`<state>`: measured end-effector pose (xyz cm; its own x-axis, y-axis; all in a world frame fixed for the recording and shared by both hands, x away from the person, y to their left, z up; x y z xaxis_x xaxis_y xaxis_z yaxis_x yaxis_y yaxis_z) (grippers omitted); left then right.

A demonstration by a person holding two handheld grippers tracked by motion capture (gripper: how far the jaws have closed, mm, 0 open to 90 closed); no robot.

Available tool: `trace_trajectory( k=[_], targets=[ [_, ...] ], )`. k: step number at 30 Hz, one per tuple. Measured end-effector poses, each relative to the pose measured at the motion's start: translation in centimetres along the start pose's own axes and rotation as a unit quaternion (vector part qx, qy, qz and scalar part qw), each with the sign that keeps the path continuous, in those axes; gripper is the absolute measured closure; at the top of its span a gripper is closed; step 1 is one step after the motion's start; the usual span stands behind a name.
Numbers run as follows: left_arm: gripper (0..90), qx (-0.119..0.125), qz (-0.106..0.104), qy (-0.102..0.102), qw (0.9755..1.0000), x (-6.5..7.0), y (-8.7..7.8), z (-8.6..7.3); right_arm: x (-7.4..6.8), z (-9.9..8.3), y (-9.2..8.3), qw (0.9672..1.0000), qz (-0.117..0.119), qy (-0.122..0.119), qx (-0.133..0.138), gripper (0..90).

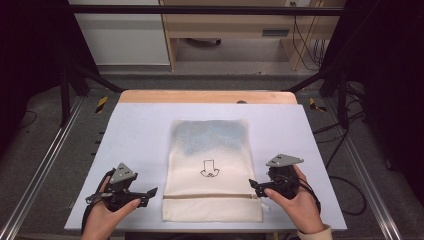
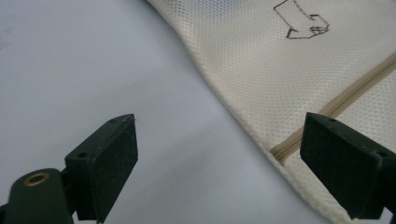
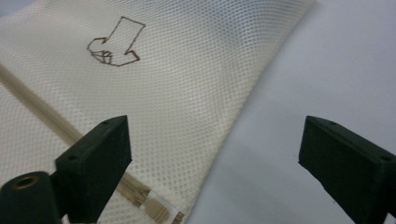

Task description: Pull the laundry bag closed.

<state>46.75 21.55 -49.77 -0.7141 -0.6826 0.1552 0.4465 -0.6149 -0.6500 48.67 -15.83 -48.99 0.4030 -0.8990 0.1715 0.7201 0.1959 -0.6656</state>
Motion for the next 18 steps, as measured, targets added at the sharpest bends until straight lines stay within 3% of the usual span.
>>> trace_trajectory(
  k=[5, 7, 12, 15, 18],
  targets=[
    [11.7, 0.003, 0.010, -0.007, 0.9999, -0.8, -0.8, -0.1, 1.1, -0.1, -0.1, 0.9998, -0.014, 0.015, -0.002, 8.6],
    [11.7, -0.001, 0.022, -0.007, 0.9997, -1.6, -1.4, -0.2, 1.9, -0.4, -0.1, 0.9994, -0.025, 0.024, -0.005, 8.6],
    [11.8, -0.003, 0.028, -0.019, 0.9994, -3.1, -2.1, -0.8, 3.0, -0.8, -0.3, 0.9988, -0.037, 0.031, -0.006, 8.5],
    [11.6, -0.022, 0.051, -0.006, 0.9985, -4.1, -2.4, -1.2, 3.8, -1.2, -0.4, 0.9979, -0.048, 0.041, -0.012, 8.4],
    [11.6, -0.027, 0.053, -0.008, 0.9982, -4.9, -2.5, -1.5, 4.7, -1.6, -0.4, 0.9971, -0.059, 0.045, -0.014, 8.3]
  ],
)
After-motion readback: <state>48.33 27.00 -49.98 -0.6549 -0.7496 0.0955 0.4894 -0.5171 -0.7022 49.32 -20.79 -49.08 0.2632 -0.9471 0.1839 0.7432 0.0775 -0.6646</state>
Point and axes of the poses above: each handheld gripper's, and its own axes: y roughly forward along the jaws, z roughly out of its top, x roughly to its right, the point moved 10 cm from there along y, roughly forward along the jaws, and after that the axes turned 14 degrees about -z, right-handed, at the moved point
